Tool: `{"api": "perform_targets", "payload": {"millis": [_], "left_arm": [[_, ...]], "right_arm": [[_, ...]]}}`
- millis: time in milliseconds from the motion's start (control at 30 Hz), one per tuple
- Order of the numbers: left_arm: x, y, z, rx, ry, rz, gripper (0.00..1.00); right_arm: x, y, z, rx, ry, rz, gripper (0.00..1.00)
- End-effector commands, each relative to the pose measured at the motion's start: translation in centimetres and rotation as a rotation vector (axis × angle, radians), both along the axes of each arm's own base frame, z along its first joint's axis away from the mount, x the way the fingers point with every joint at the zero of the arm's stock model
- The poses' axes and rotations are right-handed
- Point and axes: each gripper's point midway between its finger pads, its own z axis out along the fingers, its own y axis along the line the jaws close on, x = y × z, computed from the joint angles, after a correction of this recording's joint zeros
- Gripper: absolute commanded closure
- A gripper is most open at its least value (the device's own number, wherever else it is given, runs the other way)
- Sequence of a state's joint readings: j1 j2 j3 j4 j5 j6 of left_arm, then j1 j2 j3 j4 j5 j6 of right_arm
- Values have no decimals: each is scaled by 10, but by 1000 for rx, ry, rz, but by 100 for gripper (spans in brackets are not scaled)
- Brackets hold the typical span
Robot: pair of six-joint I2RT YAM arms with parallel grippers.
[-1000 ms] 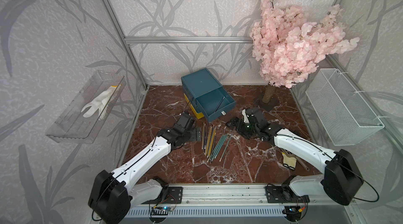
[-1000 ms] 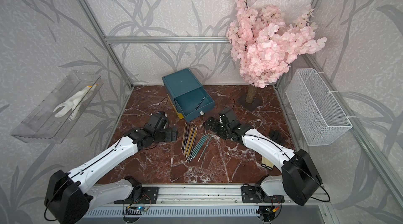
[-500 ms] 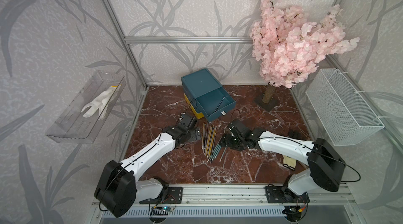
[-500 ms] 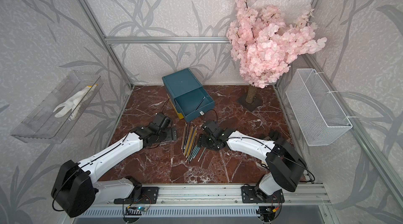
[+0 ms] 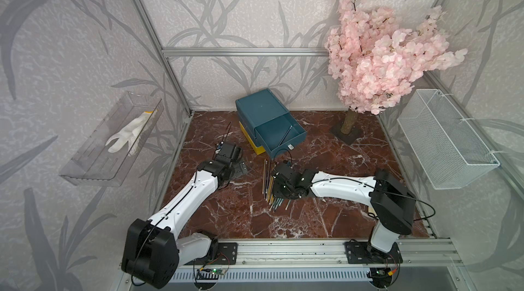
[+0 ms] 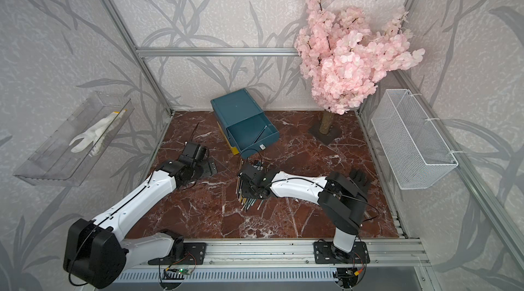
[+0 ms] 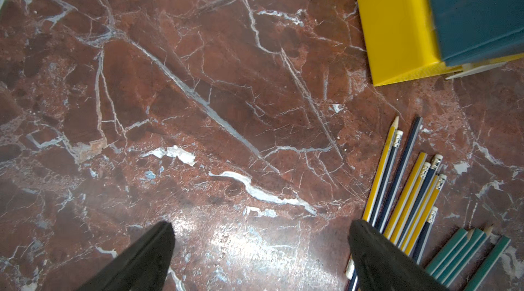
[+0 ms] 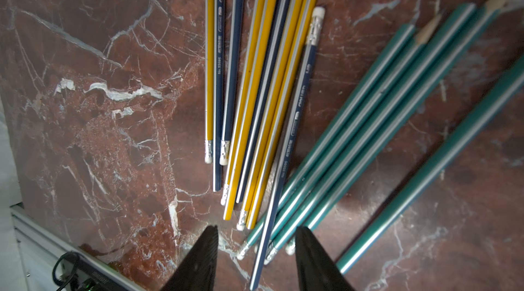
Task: Please place the pencils in the drawer according to their color
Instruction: Pick up the pencil from the center of the board.
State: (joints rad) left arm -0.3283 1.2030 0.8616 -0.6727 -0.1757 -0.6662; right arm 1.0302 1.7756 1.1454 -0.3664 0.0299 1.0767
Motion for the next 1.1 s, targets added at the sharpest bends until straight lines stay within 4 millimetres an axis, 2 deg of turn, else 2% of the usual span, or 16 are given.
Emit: {"api": "perform_targets", "payload": {"millis": [0, 100, 600, 933, 1067], "left_arm": [[-6, -1, -2, -34, 5, -3, 0], [-6, -2, -3, -44, 4, -10, 0], [-8, -3, -11, -61, 13, -27, 0], [-7, -3, -9, -67, 7, -25, 0], [-7, -3, -10, -64, 9, -23, 0]], "right_arm": [[6, -6, -6, -58, -17, -47, 58], [8, -3, -10, -63, -13, -49, 64], [13, 0, -35, -136, 12, -48, 74], [10, -3, -47, -152, 41, -46, 77], [10, -4, -49, -151, 48, -46, 86]]}}
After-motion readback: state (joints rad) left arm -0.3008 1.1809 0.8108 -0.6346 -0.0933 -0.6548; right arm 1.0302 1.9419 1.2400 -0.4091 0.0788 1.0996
